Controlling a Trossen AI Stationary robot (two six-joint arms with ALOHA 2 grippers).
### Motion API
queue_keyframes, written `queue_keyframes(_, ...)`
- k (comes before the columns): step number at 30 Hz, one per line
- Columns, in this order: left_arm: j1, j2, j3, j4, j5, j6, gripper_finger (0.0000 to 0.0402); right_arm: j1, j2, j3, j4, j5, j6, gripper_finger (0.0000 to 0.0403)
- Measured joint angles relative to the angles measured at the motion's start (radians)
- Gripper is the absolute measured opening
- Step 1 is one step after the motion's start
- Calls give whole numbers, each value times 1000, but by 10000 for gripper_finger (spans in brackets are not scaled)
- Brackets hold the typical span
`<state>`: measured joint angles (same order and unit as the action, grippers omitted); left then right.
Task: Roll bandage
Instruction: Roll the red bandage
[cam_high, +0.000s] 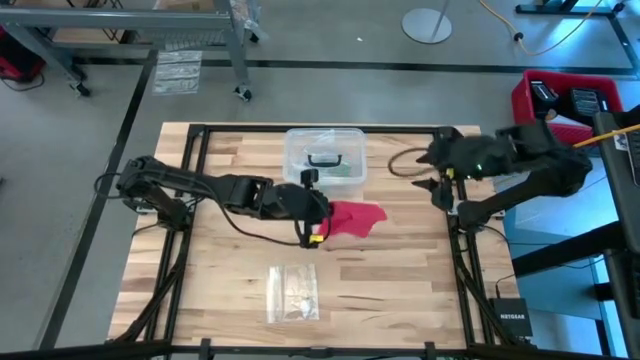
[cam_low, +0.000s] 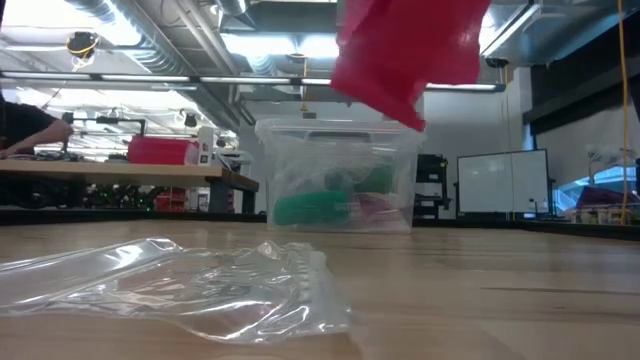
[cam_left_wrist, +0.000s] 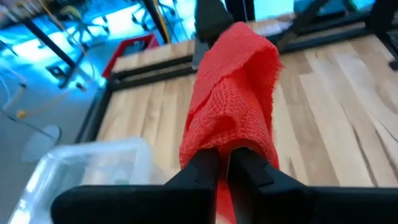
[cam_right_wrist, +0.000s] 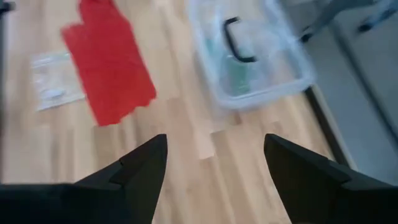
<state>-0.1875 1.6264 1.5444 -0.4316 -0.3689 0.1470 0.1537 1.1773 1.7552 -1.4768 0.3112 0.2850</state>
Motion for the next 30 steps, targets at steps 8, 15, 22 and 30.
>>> queue_keyframes(8, 56, -45, 0, 98, 0, 107, 11, 288, -229, -481, 403, 204, 129, 273)
queue_keyframes(15, 80, -58, 0, 140, 0, 149, 11, 318, -236, -772, 663, 213, 124, 273)
queue_keyframes(22, 79, -58, 0, 138, 1, 147, 11, 317, -200, -856, 831, 375, 17, 273)
queue_keyframes(30, 79, -58, 0, 134, 1, 141, 11, 310, -195, -856, 1087, 261, -155, 241)
